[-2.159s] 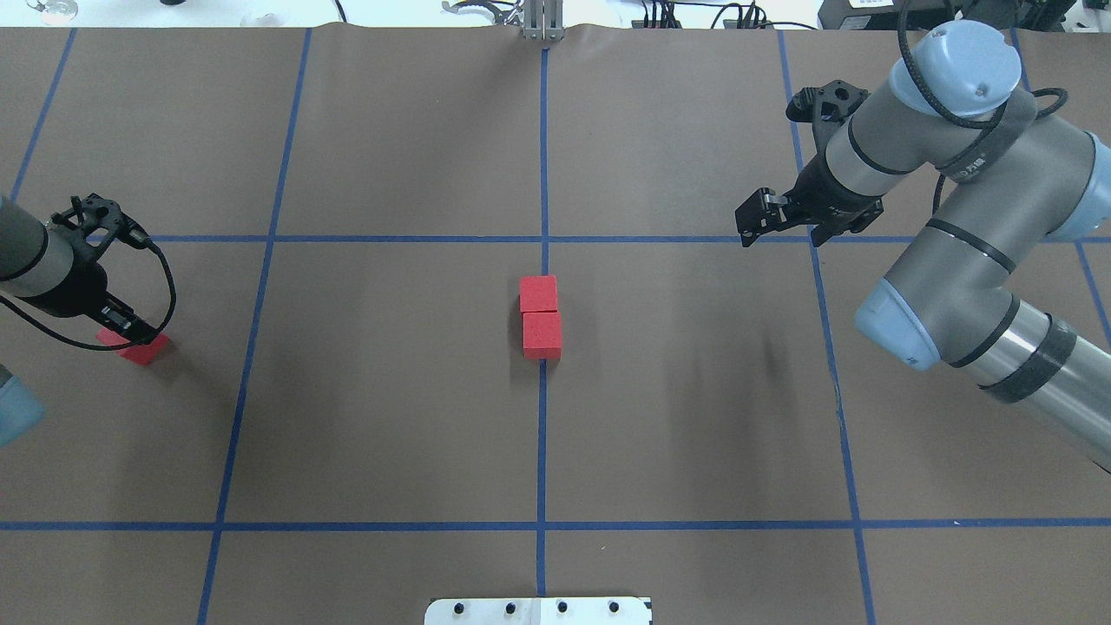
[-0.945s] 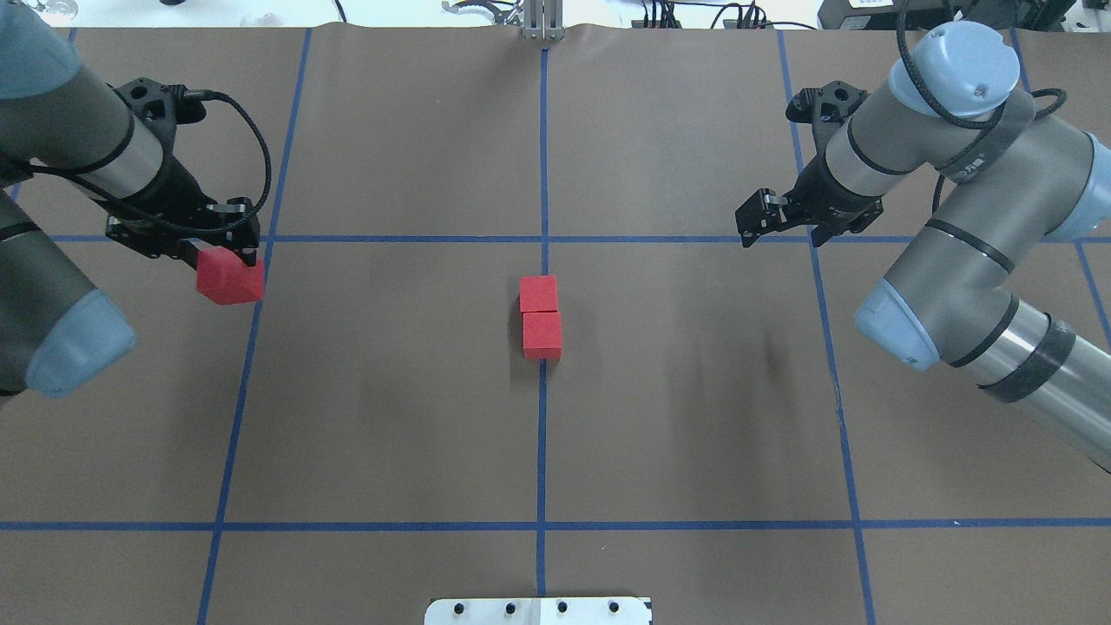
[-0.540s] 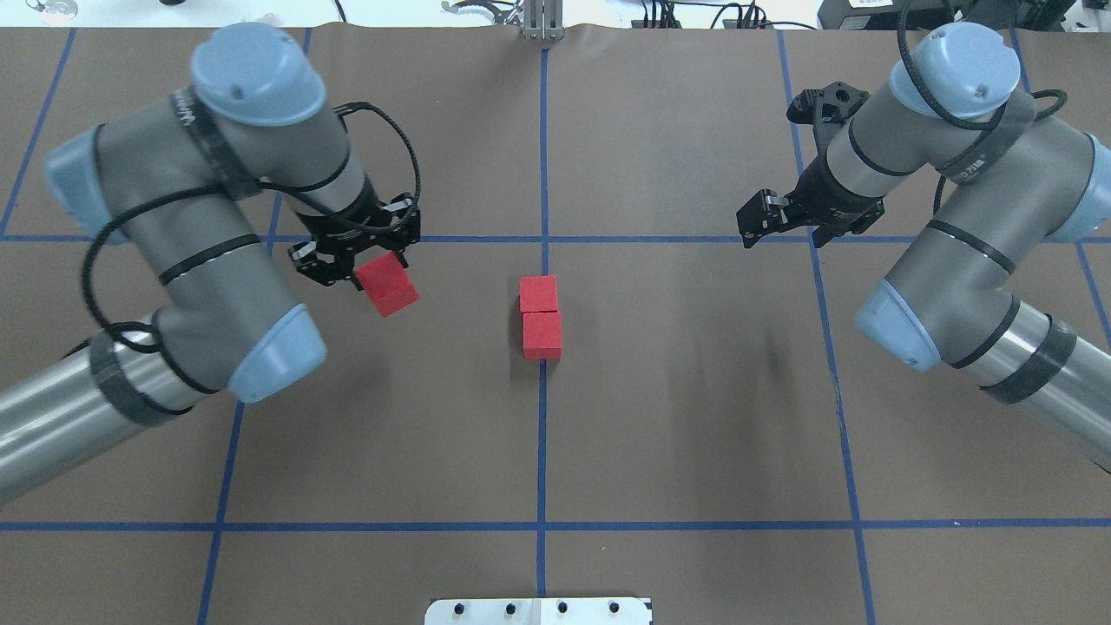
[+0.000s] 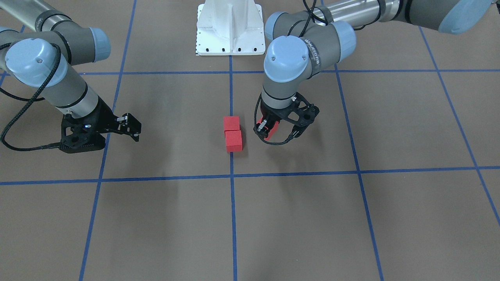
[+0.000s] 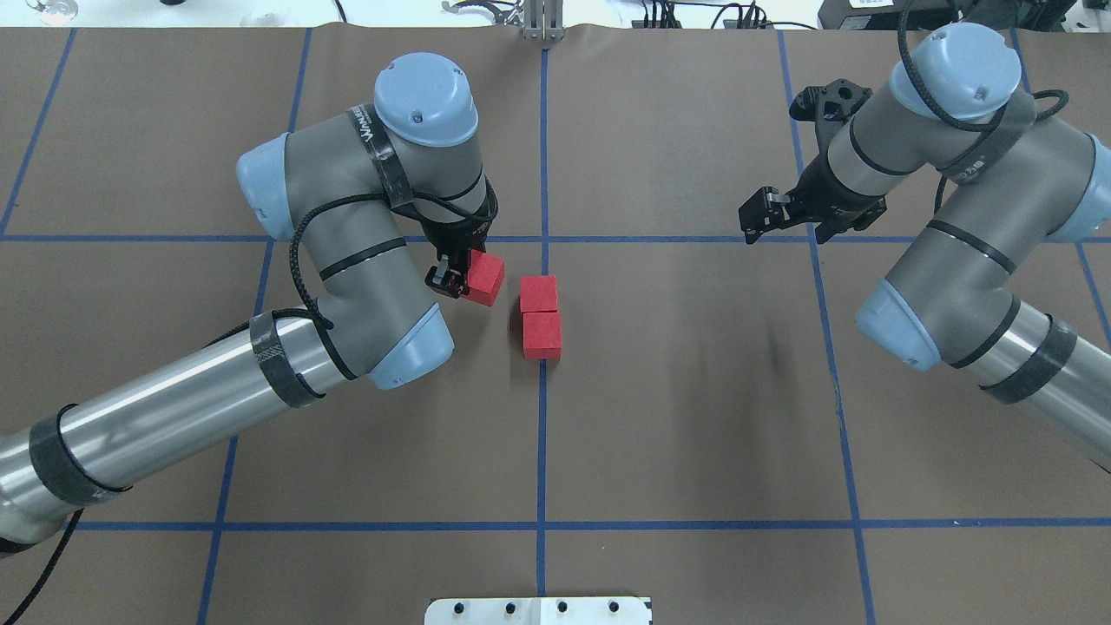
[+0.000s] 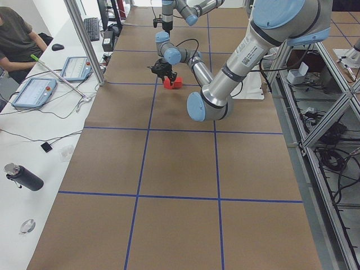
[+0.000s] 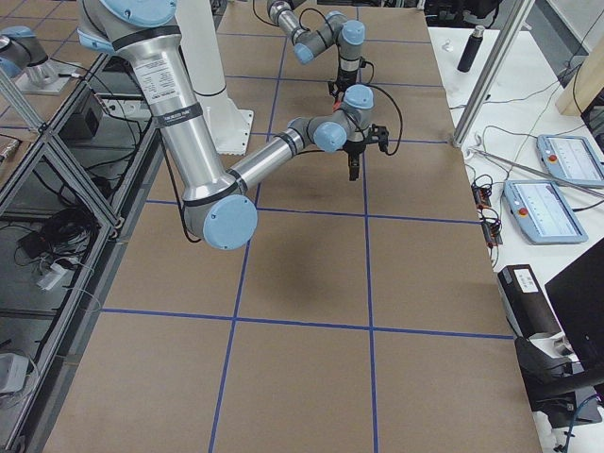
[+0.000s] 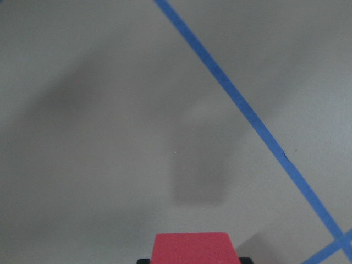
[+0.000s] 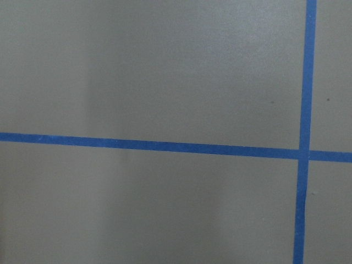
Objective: Form red blocks into L shape at center
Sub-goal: 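Carry the red cube with the left gripper beside the two-cube row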
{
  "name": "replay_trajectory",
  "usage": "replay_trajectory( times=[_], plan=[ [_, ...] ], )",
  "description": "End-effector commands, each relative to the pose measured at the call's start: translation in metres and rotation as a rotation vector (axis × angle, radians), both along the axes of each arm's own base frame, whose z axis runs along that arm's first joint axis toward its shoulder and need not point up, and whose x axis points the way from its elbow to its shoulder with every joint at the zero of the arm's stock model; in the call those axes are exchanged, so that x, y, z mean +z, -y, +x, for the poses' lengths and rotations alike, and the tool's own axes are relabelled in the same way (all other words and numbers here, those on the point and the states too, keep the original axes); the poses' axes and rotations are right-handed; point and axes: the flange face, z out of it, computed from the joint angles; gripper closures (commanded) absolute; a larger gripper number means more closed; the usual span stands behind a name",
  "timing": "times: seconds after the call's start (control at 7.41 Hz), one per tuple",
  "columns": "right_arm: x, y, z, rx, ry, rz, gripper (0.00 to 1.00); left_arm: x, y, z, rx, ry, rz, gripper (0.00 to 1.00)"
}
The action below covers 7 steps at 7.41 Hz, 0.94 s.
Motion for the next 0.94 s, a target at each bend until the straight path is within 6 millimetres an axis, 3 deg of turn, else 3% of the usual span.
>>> replay_trajectory(
  times=[0.0,0.81],
  plan=[
    [-0.002,0.0,0.0,0.02,0.002,-0.015,0.0,0.021,0.013,0.017,-0.2,-0.019,-0.191,1.0],
    [-0.011,-0.002,0.003,0.036,0.011,-0.005,0.0,0.02,0.006,0.022,-0.24,-0.026,-0.251,1.0]
  ],
)
